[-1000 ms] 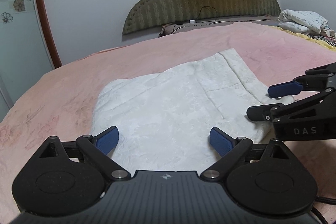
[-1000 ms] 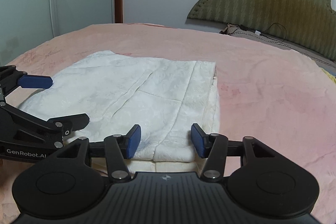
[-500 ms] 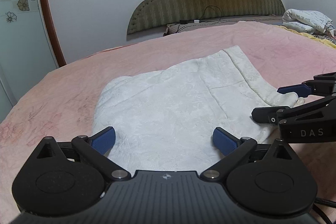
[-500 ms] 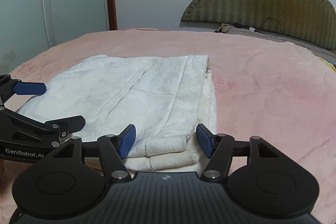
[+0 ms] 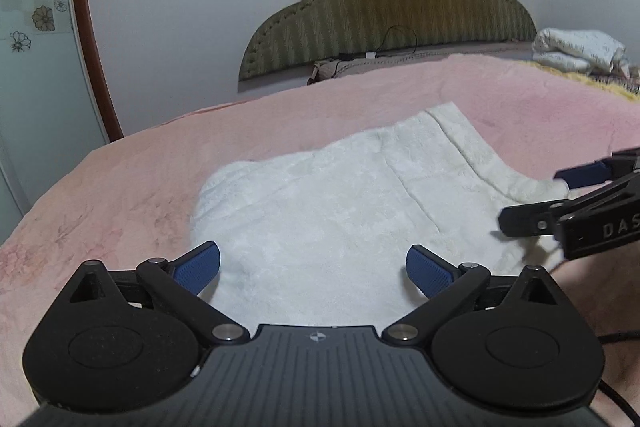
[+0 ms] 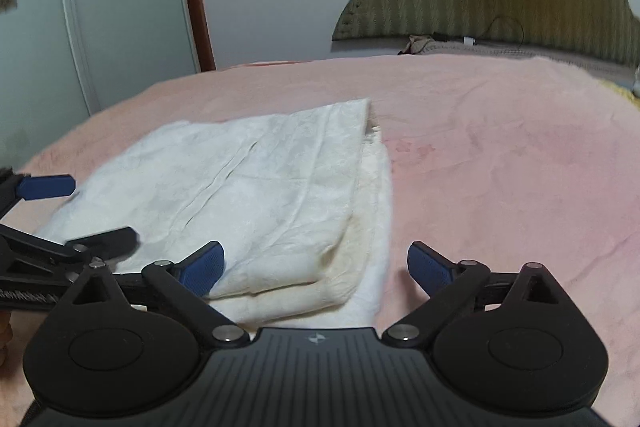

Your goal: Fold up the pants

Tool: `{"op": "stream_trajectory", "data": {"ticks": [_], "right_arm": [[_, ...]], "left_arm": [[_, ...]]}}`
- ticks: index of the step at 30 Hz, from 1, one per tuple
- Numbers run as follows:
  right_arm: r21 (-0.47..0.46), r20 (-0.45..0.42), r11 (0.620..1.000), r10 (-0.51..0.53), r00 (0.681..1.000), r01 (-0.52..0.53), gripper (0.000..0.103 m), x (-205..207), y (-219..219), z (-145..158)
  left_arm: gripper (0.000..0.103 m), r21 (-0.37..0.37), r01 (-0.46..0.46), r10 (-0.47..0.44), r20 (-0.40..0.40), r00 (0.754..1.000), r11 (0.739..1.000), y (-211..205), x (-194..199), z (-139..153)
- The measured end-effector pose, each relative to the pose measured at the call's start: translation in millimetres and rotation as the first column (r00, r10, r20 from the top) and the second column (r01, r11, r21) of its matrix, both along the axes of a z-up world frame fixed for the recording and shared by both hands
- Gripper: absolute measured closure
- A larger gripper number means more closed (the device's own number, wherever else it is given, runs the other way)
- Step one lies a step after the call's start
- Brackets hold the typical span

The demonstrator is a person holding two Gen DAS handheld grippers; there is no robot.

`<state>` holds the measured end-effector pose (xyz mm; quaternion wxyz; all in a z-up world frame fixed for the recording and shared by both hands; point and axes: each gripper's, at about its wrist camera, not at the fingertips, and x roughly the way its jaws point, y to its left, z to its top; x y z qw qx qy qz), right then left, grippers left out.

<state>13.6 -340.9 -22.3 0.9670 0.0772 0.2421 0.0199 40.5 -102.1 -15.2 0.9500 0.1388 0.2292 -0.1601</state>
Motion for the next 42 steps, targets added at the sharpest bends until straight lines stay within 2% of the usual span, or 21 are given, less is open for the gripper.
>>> {"op": "stream_trajectory", "data": {"ticks": [3, 6, 9, 12, 13, 15, 17, 19, 21, 22, 23, 24, 25, 26, 28, 29, 32, 34, 38, 42], "right_arm": [[0.104, -0.020, 0.994, 0.043, 0.999, -0.040, 0.004, 10, -26, 5], [0.262, -0.068, 0.963, 0.085, 0.994, -0.064, 0.004, 30, -58, 0], [0.401, -0.084, 0.908, 0.166, 0.983, -0.119, 0.004, 47, -82, -9], [0.505, -0.060, 0.834, 0.290, 0.955, -0.222, 0.004, 61, -95, -14], [0.532, -0.052, 0.810, 0.323, 0.945, -0.248, 0.004, 66, -97, -15], [0.558, -0.042, 0.779, 0.370, 0.928, -0.285, 0.003, 77, -97, -17], [0.564, -0.039, 0.768, 0.391, 0.920, -0.302, 0.003, 86, -94, -16], [0.581, -0.035, 0.755, 0.396, 0.918, -0.303, 0.003, 98, -92, -16], [0.569, -0.037, 0.764, 0.393, 0.919, -0.304, 0.006, 109, -86, -14], [0.554, -0.040, 0.776, 0.387, 0.921, -0.302, 0.014, 114, -81, -13], [0.535, -0.048, 0.792, 0.375, 0.926, -0.294, 0.033, 117, -77, -12], [0.509, -0.061, 0.816, 0.350, 0.935, -0.273, 0.048, 120, -73, -12], [0.487, -0.082, 0.839, 0.320, 0.944, -0.242, 0.059, 121, -71, -13], [0.500, -0.077, 0.833, 0.314, 0.946, -0.236, 0.062, 120, -72, -15], [0.524, -0.066, 0.819, 0.311, 0.948, -0.232, 0.068, 116, -75, -18], [0.533, -0.059, 0.814, 0.309, 0.949, -0.232, 0.073, 112, -74, -19], [0.516, -0.024, 0.818, 0.313, 0.949, -0.257, 0.078, 100, -70, -10], [0.491, 0.016, 0.819, 0.333, 0.943, -0.297, 0.079, 95, -67, 3], [0.399, 0.077, 0.837, 0.377, 0.923, -0.375, 0.078, 100, -53, 32], [0.315, 0.104, 0.854, 0.404, 0.909, -0.415, 0.078, 128, -30, 53]], "left_arm": [[0.004, -0.102, -0.038, 0.032, -0.054, 0.998, 0.994, 23, 22, 10], [0.005, -0.245, -0.087, 0.038, -0.195, 0.980, 0.966, 53, 54, 14], [0.008, -0.403, -0.140, -0.029, -0.385, 0.922, 0.904, 87, 90, 9], [0.009, -0.522, -0.210, -0.133, -0.545, 0.828, 0.827, 115, 122, -9], [0.008, -0.565, -0.221, -0.170, -0.557, 0.813, 0.795, 124, 129, -13], [0.008, -0.618, -0.227, -0.232, -0.571, 0.788, 0.753, 135, 139, -18], [0.008, -0.657, -0.225, -0.288, -0.577, 0.765, 0.719, 141, 148, -23], [0.009, -0.683, -0.221, -0.318, -0.569, 0.758, 0.696, 140, 152, -27], [0.010, -0.682, -0.203, -0.321, -0.558, 0.765, 0.702, 135, 152, -27], [0.014, -0.673, -0.193, -0.312, -0.552, 0.773, 0.714, 130, 151, -27], [0.020, -0.660, -0.180, -0.303, -0.548, 0.779, 0.730, 124, 150, -26], [0.039, -0.633, -0.171, -0.284, -0.551, 0.785, 0.755, 119, 149, -26], [0.057, -0.591, -0.171, -0.236, -0.547, 0.803, 0.788, 113, 147, -25], [0.060, -0.571, -0.156, -0.214, -0.527, 0.822, 0.806, 109, 143, -23], [0.069, -0.565, -0.130, -0.199, -0.484, 0.852, 0.814, 107, 132, -18], [0.071, -0.556, -0.117, -0.189, -0.463, 0.866, 0.823, 105, 126, -15], [0.081, -0.511, -0.057, -0.166, -0.380, 0.910, 0.857, 100, 108, -2], [0.086, -0.492, -0.009, -0.169, -0.316, 0.933, 0.870, 97, 97, 9], [0.087, -0.420, 0.040, -0.150, -0.232, 0.961, 0.907, 94, 91, 28], [0.087, -0.339, 0.040, -0.095, -0.146, 0.985, 0.940, 95, 109, 50]]}}
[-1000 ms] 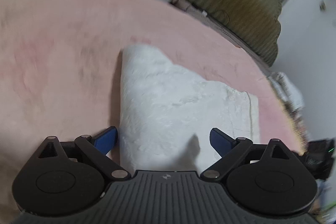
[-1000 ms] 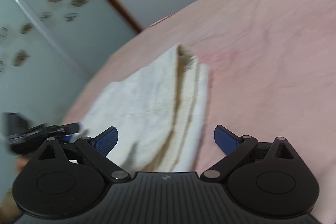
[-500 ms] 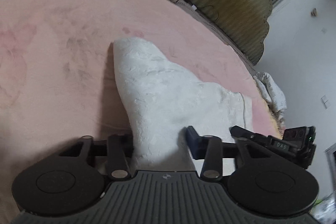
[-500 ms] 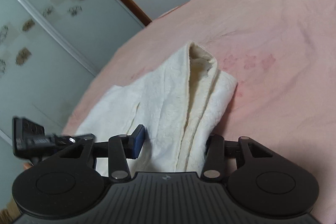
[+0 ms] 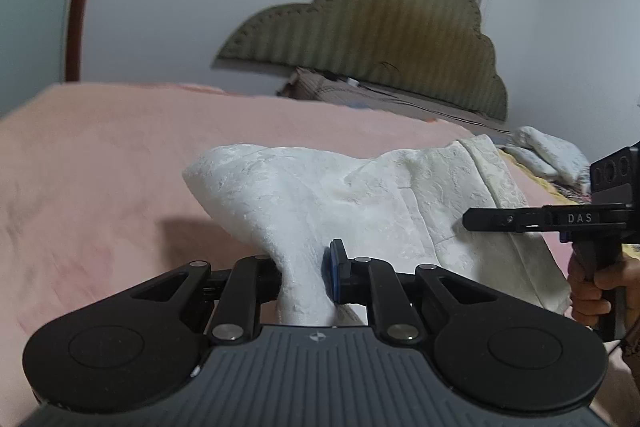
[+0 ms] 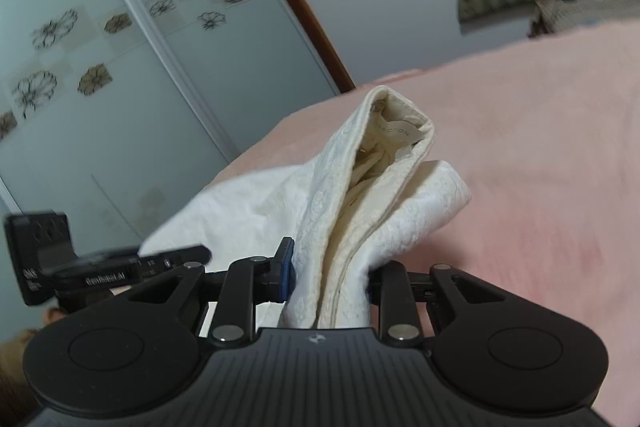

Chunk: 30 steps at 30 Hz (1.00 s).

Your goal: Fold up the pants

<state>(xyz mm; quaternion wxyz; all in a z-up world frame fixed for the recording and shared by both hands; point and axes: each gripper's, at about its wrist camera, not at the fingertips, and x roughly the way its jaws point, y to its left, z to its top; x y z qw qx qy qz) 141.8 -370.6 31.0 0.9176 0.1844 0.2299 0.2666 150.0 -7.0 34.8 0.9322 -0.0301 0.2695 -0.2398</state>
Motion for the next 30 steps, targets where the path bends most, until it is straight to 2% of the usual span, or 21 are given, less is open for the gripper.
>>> {"op": "stream_trajectory", "data": {"ticks": [2, 4, 7, 9, 10, 11, 13, 14, 15, 16, 18, 20, 23, 26, 28, 30], "right_arm": [[-0.010, 0.017, 1.000, -0.001, 1.000, 0.001, 0.079, 21, 10, 8], [-0.025, 0.021, 1.000, -0.012, 1.000, 0.012, 0.079, 44, 19, 12], [-0.020, -0.039, 0.999, -0.039, 0.998, 0.038, 0.078, 80, 26, 2], [-0.032, -0.124, 0.998, -0.062, 0.990, 0.059, 0.075, 101, 31, -15], [-0.052, -0.168, 0.995, -0.088, 0.982, 0.080, 0.068, 108, 33, -23], [-0.073, -0.200, 0.992, -0.118, 0.973, 0.105, 0.054, 113, 33, -31], [-0.062, -0.220, 0.989, -0.147, 0.965, 0.136, 0.050, 111, 27, -41], [-0.040, -0.219, 0.988, -0.153, 0.964, 0.147, 0.048, 107, 22, -42], [-0.037, -0.215, 0.984, -0.178, 0.960, 0.174, 0.047, 100, 17, -41], [-0.057, -0.200, 0.974, -0.228, 0.953, 0.221, 0.046, 91, 14, -38], [-0.131, -0.111, 0.941, -0.327, 0.938, 0.312, 0.044, 66, 13, -26], [-0.195, 0.001, 0.918, -0.352, 0.936, 0.345, 0.044, 39, 21, -12], [-0.239, 0.097, 0.938, -0.233, 0.968, 0.250, 0.044, 10, 50, -2], [-0.354, 0.124, 0.924, -0.110, 0.986, 0.147, 0.046, -1, 83, -8], [-0.467, 0.087, 0.875, -0.097, 0.991, 0.127, 0.046, 0, 101, -19], [-0.548, 0.105, 0.811, -0.174, 0.979, 0.203, 0.045, -6, 105, -28]], "left_arm": [[0.087, 0.022, -0.028, 0.028, 0.014, 1.000, 0.999, 4, 20, 9], [0.086, 0.022, -0.059, 0.059, -0.008, 0.998, 0.998, 10, 45, 12], [0.086, -0.005, -0.096, 0.095, -0.115, 0.989, 0.995, 23, 83, 2], [0.084, 0.008, -0.123, 0.122, -0.203, 0.972, 0.992, 28, 103, -16], [0.078, 0.029, -0.140, 0.143, -0.237, 0.961, 0.990, 30, 110, -25], [0.074, 0.046, -0.154, 0.161, -0.251, 0.954, 0.987, 30, 112, -31], [0.055, 0.040, -0.179, 0.183, -0.253, 0.950, 0.983, 38, 111, -33], [0.052, 0.034, -0.190, 0.193, -0.257, 0.947, 0.981, 42, 109, -31], [0.044, 0.045, -0.218, 0.223, -0.256, 0.941, 0.975, 45, 105, -26], [0.037, 0.059, -0.242, 0.249, -0.241, 0.938, 0.969, 48, 99, -21], [0.029, 0.087, -0.263, 0.274, -0.184, 0.944, 0.961, 53, 83, -10], [0.023, 0.128, -0.279, 0.294, -0.122, 0.948, 0.952, 53, 64, -1], [0.012, 0.222, -0.293, 0.314, -0.062, 0.947, 0.930, 43, 44, -1], [0.009, 0.366, -0.299, 0.316, 0.014, 0.949, 0.881, 32, 34, -18], [0.010, 0.421, -0.323, 0.321, 0.078, 0.944, 0.847, 27, 28, -19], [0.012, 0.427, -0.361, 0.339, 0.129, 0.932, 0.829, 27, 16, -9]]}}
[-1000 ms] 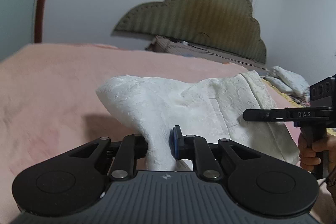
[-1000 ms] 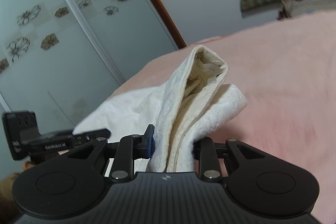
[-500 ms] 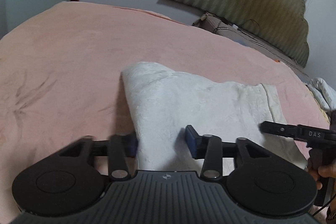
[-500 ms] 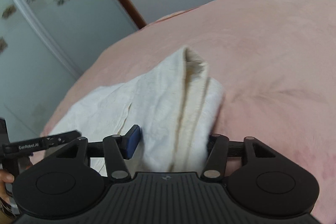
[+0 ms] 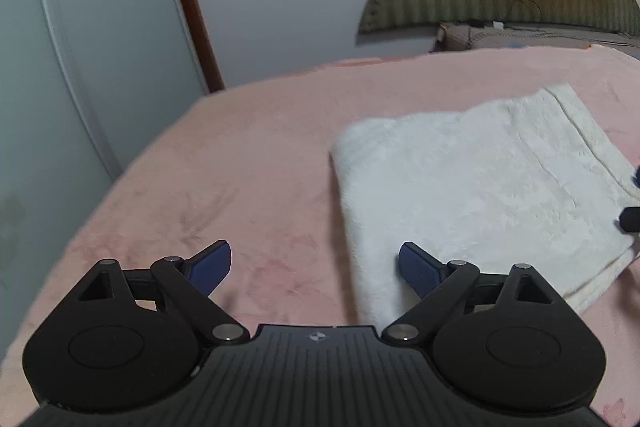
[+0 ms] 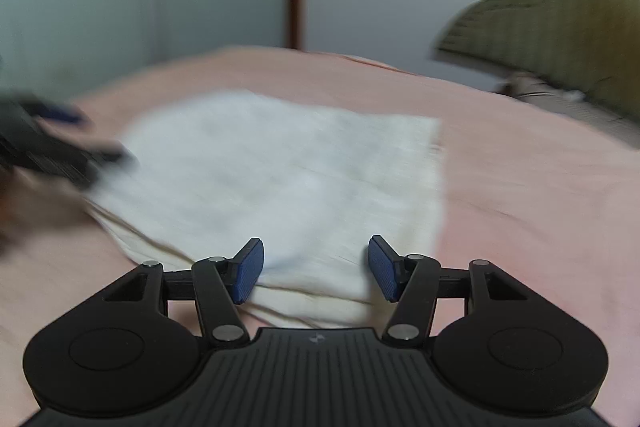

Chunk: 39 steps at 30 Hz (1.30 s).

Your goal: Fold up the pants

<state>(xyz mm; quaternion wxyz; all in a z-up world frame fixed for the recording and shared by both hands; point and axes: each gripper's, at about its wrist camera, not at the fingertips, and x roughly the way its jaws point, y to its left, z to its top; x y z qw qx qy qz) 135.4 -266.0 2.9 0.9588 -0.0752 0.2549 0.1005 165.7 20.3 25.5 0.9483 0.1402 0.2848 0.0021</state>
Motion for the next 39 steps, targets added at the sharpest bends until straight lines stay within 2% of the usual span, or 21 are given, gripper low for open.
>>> {"op": "stream_trajectory", "data": {"ticks": [1, 4, 5, 7, 10, 12, 14, 16, 19, 21, 23, 27, 33, 35, 39], "right_arm": [[-0.002, 0.009, 0.999, -0.037, 0.999, 0.037, 0.045, -6, -3, 1], [0.114, 0.015, 0.990, -0.080, 0.997, 0.078, 0.042, -24, -9, 10], [0.126, 0.022, 0.990, -0.070, 0.997, 0.067, 0.029, -29, -6, 11], [0.097, 0.042, 0.995, -0.036, 0.999, 0.031, 0.020, -39, 8, 9], [0.016, 0.019, 1.000, 0.018, 1.000, -0.018, 0.020, -41, 30, -4], [-0.017, -0.048, 1.000, -0.008, 0.999, 0.007, 0.020, -39, 37, -13], [0.004, -0.081, 0.999, -0.052, 0.995, 0.052, 0.020, -43, 37, -16], [0.086, -0.081, 0.993, -0.073, 0.994, 0.079, 0.019, -54, 33, -10], [0.245, -0.134, 0.955, -0.141, 0.981, 0.170, 0.003, -70, 28, -9], [0.285, -0.192, 0.935, -0.159, 0.968, 0.210, 0.003, -78, 33, -12], [0.245, -0.208, 0.949, -0.146, 0.967, 0.196, 0.003, -84, 44, -14], [0.077, -0.171, 0.979, -0.171, 0.970, 0.186, 0.003, -99, 70, -9], [-0.078, -0.131, 0.970, -0.240, 0.962, 0.232, 0.003, -92, 85, -9], [-0.074, -0.106, 0.969, -0.245, 0.964, 0.238, 0.003, -90, 83, -11], [0.046, -0.137, 0.972, -0.223, 0.965, 0.231, 0.003, -84, 67, -15]], "left_arm": [[0.012, 0.006, -0.016, 0.016, 0.020, 1.000, 1.000, 0, -5, 5], [0.011, -0.010, -0.042, 0.042, 0.040, 0.998, 0.999, 0, -23, 15], [0.011, -0.027, -0.031, 0.032, 0.036, 0.999, 0.999, -2, -29, 17], [0.005, -0.037, 0.015, -0.014, 0.025, 1.000, 0.999, -11, -37, 14], [0.004, 0.095, 0.030, -0.032, 0.020, 0.999, 0.995, -29, -37, -7], [0.004, 0.116, -0.003, 0.001, 0.018, 1.000, 0.993, -29, -36, -15], [0.006, 0.054, -0.040, 0.039, 0.016, 0.999, 0.998, -22, -41, -8], [0.006, -0.001, -0.047, 0.047, 0.012, 0.999, 0.999, -17, -52, 0], [0.005, -0.069, -0.052, 0.052, -0.003, 0.999, 0.996, -18, -71, 5], [0.005, -0.097, -0.045, 0.042, -0.030, 0.999, 0.994, -22, -82, 3], [0.005, -0.101, -0.037, 0.032, -0.051, 0.998, 0.994, -30, -88, -2], [0.004, -0.076, -0.046, 0.040, -0.080, 0.996, 0.996, -35, -98, -16], [0.004, -0.104, -0.096, 0.082, -0.133, 0.988, 0.990, -24, -95, -27], [0.004, -0.115, -0.101, 0.086, -0.130, 0.988, 0.988, -22, -95, -27], [0.004, -0.121, -0.101, 0.084, -0.139, 0.987, 0.987, -24, -93, -27]]}}
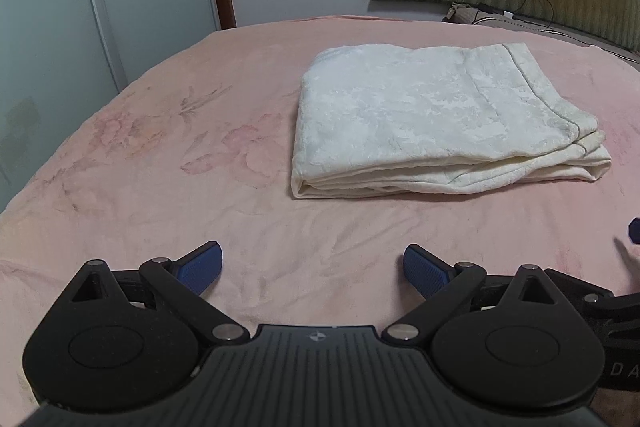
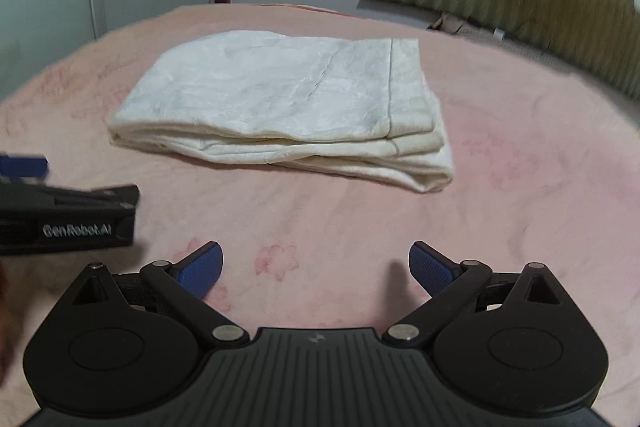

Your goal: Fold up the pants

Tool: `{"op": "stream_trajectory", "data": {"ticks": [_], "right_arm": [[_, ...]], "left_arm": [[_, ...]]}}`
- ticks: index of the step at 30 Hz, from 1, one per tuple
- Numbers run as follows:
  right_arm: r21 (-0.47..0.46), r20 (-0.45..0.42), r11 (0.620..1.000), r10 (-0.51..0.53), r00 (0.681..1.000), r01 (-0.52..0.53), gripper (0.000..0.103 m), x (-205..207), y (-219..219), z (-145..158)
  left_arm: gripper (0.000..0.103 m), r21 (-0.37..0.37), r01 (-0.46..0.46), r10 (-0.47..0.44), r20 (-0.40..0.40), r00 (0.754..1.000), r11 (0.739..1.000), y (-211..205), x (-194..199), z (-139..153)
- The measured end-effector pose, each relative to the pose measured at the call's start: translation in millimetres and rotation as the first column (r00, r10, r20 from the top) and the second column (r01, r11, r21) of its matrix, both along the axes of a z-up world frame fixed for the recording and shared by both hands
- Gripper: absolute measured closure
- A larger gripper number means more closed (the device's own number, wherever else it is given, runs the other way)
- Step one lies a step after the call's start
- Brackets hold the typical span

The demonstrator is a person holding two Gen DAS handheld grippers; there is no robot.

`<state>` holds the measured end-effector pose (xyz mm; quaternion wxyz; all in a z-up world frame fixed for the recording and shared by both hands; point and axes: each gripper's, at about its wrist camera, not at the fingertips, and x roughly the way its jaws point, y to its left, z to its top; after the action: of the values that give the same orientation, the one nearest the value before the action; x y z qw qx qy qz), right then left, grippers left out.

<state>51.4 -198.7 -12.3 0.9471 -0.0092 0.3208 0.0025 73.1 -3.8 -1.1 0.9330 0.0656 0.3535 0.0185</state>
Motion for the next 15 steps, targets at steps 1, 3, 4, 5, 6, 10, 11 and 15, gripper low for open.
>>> {"op": "stream_trajectory", "data": {"ticks": [1, 3, 4, 5, 6, 10, 11, 15], "right_arm": [[0.029, 0.000, 1.000, 0.000, 1.000, 0.000, 0.003, 1, -4, -1], [0.054, -0.005, 0.998, -0.013, 1.000, 0.013, 0.003, 2, -8, -3], [0.055, -0.005, 0.998, -0.016, 1.000, 0.016, 0.003, 3, -9, -4], [0.056, -0.005, 0.998, -0.017, 1.000, 0.017, 0.003, 3, -10, -6], [0.059, -0.005, 0.998, -0.017, 1.000, 0.017, 0.003, 4, -10, -8], [0.055, 0.005, 0.998, -0.013, 1.000, 0.012, 0.002, 3, -9, -12], [0.055, 0.007, 0.998, -0.011, 1.000, 0.011, 0.001, 3, -9, -12], [0.062, 0.019, 0.998, -0.008, 1.000, 0.007, 0.000, 2, -10, -15]], "left_arm": [[0.004, -0.002, 0.006, -0.006, -0.004, 1.000, 1.000, -1, 0, 0], [0.004, -0.009, 0.021, -0.021, -0.006, 1.000, 1.000, -4, 1, 0], [0.004, -0.011, 0.026, -0.026, -0.005, 1.000, 1.000, -6, 0, -1], [0.004, -0.013, 0.028, -0.028, -0.005, 1.000, 1.000, -7, 0, -1], [0.004, -0.015, 0.029, -0.029, -0.004, 1.000, 0.999, -9, -1, -2], [0.003, -0.008, 0.025, -0.025, 0.007, 1.000, 1.000, -14, -3, -5], [0.003, -0.007, 0.024, -0.023, 0.010, 1.000, 1.000, -14, -4, -6], [0.000, -0.026, 0.010, -0.009, 0.012, 1.000, 1.000, -12, -4, -9]]}}
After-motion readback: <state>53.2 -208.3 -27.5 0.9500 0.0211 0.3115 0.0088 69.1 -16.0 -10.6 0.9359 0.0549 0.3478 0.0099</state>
